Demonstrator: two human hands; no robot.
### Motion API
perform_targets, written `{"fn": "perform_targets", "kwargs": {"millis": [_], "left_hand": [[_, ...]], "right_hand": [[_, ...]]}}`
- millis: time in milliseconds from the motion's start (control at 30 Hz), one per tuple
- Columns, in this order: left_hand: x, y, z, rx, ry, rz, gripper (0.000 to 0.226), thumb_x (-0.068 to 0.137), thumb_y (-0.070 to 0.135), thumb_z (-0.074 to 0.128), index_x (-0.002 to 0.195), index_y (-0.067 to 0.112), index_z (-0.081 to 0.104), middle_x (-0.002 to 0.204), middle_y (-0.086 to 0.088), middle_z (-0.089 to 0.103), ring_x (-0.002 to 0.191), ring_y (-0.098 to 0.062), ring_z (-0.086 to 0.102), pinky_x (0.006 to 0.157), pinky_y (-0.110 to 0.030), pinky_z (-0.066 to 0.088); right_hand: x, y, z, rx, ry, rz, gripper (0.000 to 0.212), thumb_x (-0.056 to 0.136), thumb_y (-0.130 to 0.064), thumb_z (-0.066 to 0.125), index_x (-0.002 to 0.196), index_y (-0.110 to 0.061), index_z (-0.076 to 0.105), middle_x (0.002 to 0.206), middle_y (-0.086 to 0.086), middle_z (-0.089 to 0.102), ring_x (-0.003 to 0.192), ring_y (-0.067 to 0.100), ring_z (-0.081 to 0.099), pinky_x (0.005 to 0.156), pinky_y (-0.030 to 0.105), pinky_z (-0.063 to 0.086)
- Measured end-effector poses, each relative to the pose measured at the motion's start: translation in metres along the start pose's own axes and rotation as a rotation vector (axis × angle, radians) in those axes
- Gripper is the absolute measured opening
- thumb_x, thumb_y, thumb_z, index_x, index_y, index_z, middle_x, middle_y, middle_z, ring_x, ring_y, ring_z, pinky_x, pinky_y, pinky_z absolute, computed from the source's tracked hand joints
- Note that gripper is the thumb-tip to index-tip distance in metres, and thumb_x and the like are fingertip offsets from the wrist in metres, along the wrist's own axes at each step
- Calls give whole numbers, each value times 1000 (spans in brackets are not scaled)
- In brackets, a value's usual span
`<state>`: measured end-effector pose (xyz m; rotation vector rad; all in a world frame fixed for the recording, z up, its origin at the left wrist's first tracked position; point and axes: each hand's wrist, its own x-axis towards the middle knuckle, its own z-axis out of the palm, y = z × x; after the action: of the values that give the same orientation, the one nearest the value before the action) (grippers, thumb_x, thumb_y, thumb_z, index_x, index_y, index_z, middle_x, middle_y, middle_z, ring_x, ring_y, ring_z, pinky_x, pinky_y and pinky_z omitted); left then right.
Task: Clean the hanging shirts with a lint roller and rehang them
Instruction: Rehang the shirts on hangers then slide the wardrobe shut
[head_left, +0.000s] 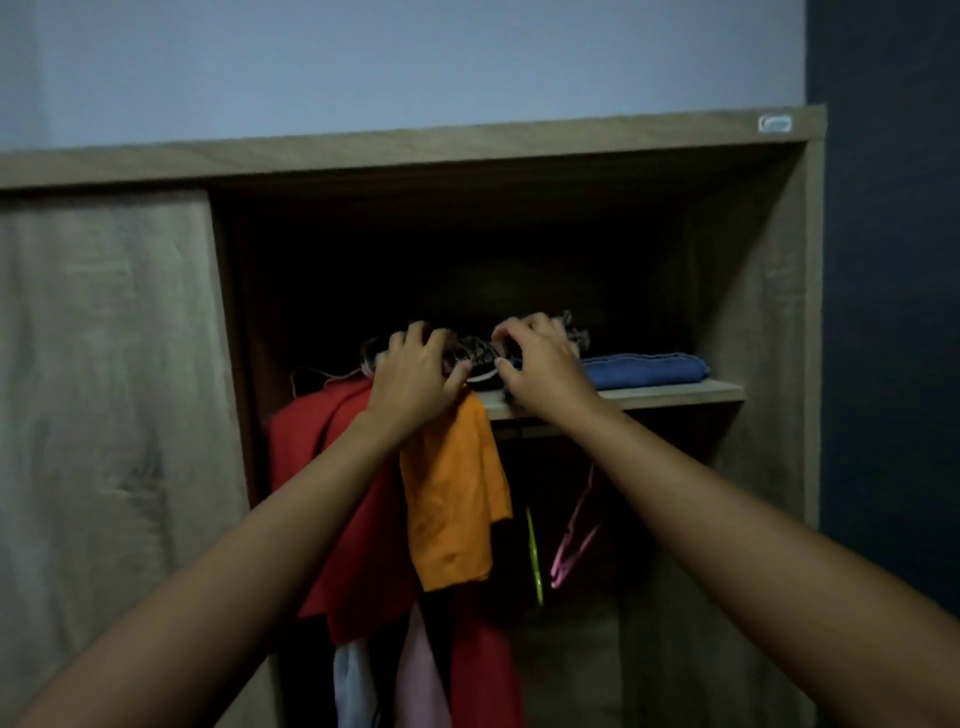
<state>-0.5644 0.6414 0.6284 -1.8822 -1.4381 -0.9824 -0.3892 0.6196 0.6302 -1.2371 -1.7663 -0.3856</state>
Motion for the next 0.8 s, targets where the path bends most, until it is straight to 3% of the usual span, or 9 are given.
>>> {"fn": "perform_targets", "kwargs": {"millis": [200,333,400,533,667,800], "left_hand": [[42,0,8,51,-363,-225,76,80,60,63,142,22,41,145,-13,43,132,-38,40,108,-52,35],[61,8,23,104,-553,-359,81,78,63,63,143,20,41,146,-12,45,134,-36,42,112,-54,32],[68,11,32,118,-584,-372,77,83,59,61,146,19,39,148,-13,44,136,-35,41,113,-54,31],[78,18,42,164,-611,-322,45,98,31,51,138,11,48,141,-15,49,129,-34,48,109,-53,38],[92,33,43,42,-587,-401,33,103,22,43,129,6,54,130,-15,56,119,-29,57,104,-41,46],[114,54,44,-200,-455,-488,40,106,26,35,140,7,42,136,-14,52,88,-21,57,82,-30,50]], "right_hand": [[46,9,10,-162,-278,163,67,82,-40,69,142,-38,38,148,8,38,138,34,31,112,56,28],[60,11,21,-258,-407,219,70,80,-44,68,142,-30,39,146,9,41,134,35,39,109,54,34],[67,11,29,-329,-446,218,60,84,-45,63,136,-22,46,137,11,50,125,34,48,104,50,40],[79,16,35,-342,-412,211,36,94,-37,50,124,-18,55,125,12,59,111,30,57,86,41,44],[87,23,25,-287,-360,226,31,97,-28,48,125,-15,54,128,13,56,114,31,57,93,42,49],[91,40,15,-186,-314,258,32,99,-24,50,128,-12,51,127,14,54,112,31,57,89,40,49]]}}
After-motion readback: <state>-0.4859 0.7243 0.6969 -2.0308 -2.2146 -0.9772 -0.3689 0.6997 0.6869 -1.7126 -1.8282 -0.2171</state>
